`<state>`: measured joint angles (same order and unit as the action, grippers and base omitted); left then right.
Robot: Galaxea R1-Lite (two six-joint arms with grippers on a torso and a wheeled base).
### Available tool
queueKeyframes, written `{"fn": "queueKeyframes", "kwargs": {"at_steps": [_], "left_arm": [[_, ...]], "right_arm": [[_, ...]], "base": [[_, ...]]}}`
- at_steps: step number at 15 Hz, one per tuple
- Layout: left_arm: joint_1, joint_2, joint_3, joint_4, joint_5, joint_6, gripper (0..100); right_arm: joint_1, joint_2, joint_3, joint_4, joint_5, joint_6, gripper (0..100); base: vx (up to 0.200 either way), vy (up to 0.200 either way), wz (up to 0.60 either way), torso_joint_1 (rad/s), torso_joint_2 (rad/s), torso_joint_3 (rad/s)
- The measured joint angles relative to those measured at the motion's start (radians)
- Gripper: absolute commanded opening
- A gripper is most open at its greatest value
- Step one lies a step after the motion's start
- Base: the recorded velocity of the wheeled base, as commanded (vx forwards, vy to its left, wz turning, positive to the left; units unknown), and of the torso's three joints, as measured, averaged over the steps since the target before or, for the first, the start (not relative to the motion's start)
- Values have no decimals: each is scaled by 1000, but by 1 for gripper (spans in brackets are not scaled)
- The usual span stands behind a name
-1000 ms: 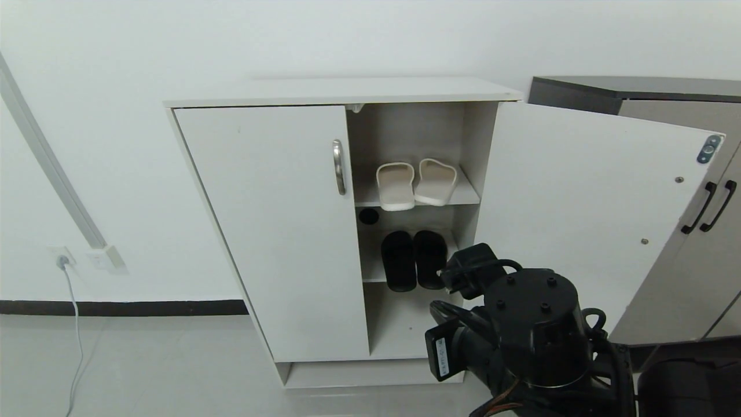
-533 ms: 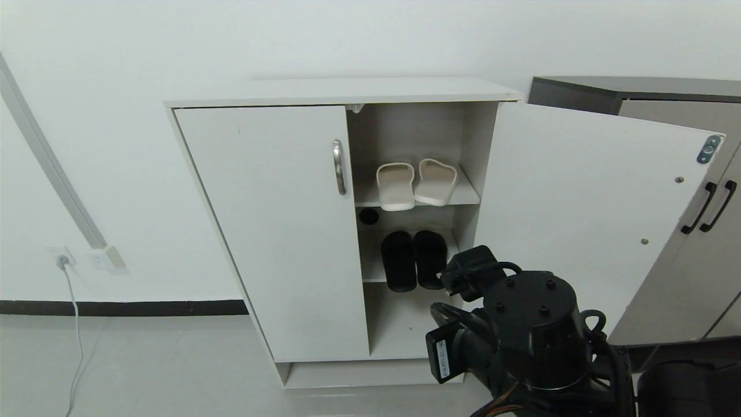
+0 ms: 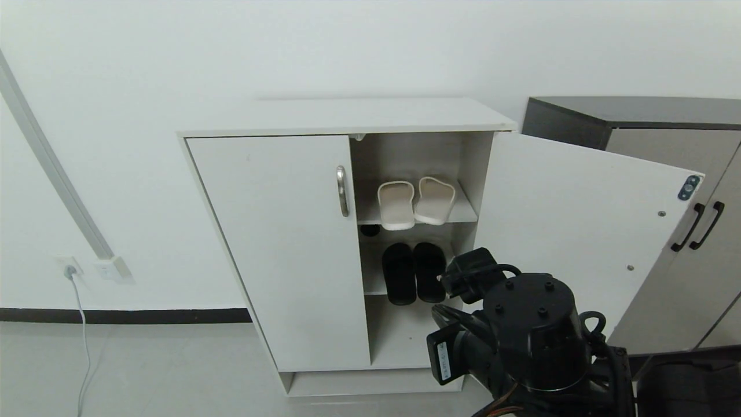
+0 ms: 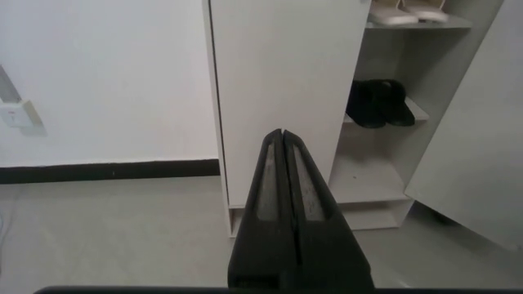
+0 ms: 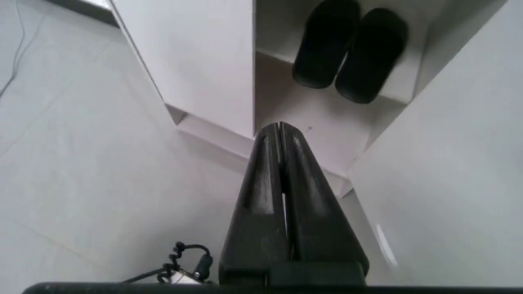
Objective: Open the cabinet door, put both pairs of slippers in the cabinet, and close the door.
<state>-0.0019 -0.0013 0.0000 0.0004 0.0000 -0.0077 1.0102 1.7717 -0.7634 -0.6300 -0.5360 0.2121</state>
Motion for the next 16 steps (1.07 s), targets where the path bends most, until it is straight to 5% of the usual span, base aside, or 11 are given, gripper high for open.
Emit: {"fn": "queueKeyframes", "kwargs": {"at_steps": [16], "left_arm": [[0, 0, 0, 1, 0, 0, 0]], "right_arm": [[-11, 13, 6, 0, -3, -3, 0]], "base": [[0, 0, 0, 159, -485, -325]]}}
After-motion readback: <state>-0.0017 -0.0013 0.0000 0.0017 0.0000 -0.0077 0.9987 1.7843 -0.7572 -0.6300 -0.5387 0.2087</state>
